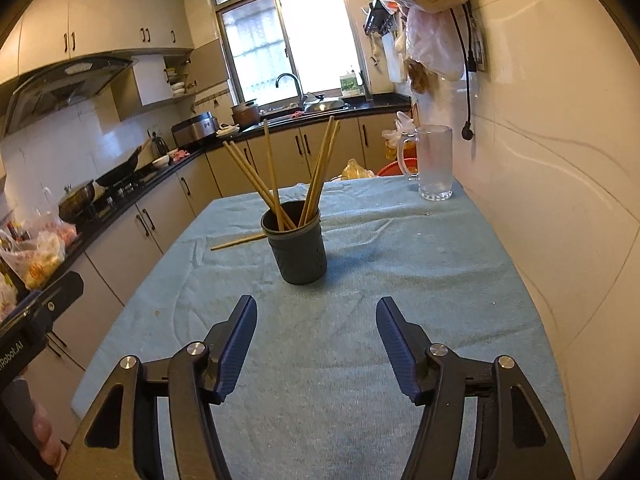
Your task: Organize utensils
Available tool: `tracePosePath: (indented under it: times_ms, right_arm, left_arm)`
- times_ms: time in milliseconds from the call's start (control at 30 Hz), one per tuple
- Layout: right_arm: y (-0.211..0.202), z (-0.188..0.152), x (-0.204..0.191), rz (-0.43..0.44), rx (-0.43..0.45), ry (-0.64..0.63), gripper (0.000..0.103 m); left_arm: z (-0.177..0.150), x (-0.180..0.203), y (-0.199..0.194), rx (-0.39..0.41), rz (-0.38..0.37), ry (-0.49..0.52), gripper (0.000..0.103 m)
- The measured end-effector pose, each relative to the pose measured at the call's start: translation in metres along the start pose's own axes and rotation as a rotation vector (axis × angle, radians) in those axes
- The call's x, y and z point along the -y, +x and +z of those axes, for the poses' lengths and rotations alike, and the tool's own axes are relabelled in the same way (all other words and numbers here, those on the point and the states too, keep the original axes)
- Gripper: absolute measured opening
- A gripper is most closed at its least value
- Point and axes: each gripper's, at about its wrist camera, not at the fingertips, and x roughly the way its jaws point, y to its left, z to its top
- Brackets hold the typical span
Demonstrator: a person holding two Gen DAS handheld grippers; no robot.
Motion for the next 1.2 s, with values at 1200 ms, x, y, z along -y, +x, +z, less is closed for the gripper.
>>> tracePosePath:
  times_ms: [1200]
  right_arm:
    - [0.047,-0.023,-0.01,-0.108,-0.097,-0.072,0.073]
  left_arm:
    - [-0.05,0.003,0.068,-0.271,-0.025,0.071,0.103]
